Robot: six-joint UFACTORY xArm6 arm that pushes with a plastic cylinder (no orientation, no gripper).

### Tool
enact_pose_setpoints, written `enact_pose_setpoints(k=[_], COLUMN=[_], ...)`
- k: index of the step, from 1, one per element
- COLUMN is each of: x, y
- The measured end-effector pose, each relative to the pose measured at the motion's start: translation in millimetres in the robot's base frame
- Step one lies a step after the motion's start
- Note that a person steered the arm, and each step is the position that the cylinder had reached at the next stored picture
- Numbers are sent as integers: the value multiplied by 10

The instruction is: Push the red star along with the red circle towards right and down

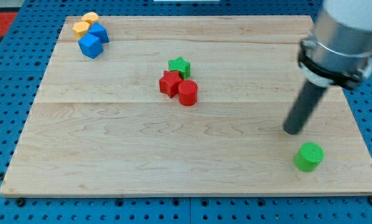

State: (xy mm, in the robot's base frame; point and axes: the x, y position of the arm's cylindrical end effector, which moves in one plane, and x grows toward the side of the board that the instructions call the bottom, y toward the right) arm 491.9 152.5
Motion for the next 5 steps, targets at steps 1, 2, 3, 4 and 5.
enact_pose_setpoints(k=[1,2,3,4,5], x=[-175,-301,-786,-1161,-731], y=[-1221,-2579,-2849,-2463,-1968])
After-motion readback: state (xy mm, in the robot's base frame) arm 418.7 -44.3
